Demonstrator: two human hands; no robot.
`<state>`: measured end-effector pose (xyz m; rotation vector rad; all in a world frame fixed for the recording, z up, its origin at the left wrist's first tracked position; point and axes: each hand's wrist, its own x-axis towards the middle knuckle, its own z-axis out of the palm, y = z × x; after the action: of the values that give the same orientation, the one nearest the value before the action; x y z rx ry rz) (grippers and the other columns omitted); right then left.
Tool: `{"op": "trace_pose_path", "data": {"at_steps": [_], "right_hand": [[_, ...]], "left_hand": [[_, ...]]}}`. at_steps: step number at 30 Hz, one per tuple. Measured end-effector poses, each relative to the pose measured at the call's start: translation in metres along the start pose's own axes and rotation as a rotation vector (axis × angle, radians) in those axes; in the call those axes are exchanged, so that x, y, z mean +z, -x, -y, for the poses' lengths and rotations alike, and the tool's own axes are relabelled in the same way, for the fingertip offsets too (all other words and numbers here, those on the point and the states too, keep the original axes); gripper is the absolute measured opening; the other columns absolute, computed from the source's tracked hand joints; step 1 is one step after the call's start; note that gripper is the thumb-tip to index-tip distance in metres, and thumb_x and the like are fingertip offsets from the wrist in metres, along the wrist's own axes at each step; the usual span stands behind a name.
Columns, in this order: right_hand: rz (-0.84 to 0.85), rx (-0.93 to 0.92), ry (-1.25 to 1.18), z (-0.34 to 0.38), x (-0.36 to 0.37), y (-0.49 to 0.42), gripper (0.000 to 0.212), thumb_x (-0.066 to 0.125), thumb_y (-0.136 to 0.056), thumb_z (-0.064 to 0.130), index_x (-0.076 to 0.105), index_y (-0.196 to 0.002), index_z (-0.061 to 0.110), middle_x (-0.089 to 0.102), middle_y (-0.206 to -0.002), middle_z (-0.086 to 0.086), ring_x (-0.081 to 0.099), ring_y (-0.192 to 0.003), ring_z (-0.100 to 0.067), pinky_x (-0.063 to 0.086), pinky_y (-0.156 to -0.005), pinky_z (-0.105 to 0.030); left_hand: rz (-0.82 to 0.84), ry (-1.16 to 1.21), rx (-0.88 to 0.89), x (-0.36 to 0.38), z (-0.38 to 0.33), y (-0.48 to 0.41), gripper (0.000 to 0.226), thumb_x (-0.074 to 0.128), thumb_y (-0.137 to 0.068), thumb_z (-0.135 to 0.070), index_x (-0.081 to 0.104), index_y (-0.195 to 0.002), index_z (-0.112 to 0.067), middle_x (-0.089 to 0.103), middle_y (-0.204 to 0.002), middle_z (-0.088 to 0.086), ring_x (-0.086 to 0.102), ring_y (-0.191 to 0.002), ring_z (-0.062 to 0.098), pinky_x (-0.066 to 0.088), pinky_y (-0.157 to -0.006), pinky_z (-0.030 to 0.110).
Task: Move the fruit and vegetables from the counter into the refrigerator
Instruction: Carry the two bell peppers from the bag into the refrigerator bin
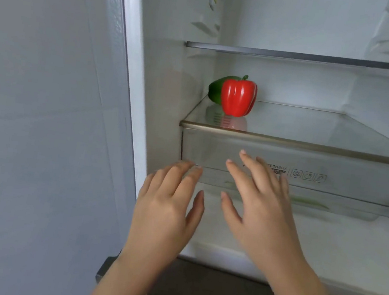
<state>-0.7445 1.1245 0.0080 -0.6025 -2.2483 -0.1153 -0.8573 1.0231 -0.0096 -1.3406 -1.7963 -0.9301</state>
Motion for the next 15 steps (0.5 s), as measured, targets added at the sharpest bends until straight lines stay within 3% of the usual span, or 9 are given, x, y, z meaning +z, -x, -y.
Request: {"op": "trace_pose_path", "data": {"at_steps": [9,15], "right_hand": [[0.055,-0.214,-0.205,0.040,0.003,0.047,0.043,0.042,-0.082,0.033,0.062,-0.114,0.011,0.059,-0.125,-0.010,0.056,-0.112,-0.034,0.041,-0.087,-0.061],[0.065,-0.366,-0.416,0.106,-0.002,0.072,0.039,0.057,-0.078,0.026,0.062,-0.113,0.010,0.061,-0.122,-0.010,0.056,-0.113,-0.034,0.039,-0.088,-0.064]], "left_hand": [[0.045,-0.238,-0.219,-0.057,-0.021,0.068,0.035,0.048,-0.086,-0.024,0.063,-0.111,-0.005,0.064,-0.113,0.012,0.057,-0.106,0.030,0.045,-0.089,0.039],[0.152,-0.468,-0.432,-0.126,-0.020,0.124,0.042,0.044,-0.087,-0.030,0.059,-0.117,-0.006,0.063,-0.117,0.012,0.057,-0.110,0.032,0.047,-0.089,0.047]]}}
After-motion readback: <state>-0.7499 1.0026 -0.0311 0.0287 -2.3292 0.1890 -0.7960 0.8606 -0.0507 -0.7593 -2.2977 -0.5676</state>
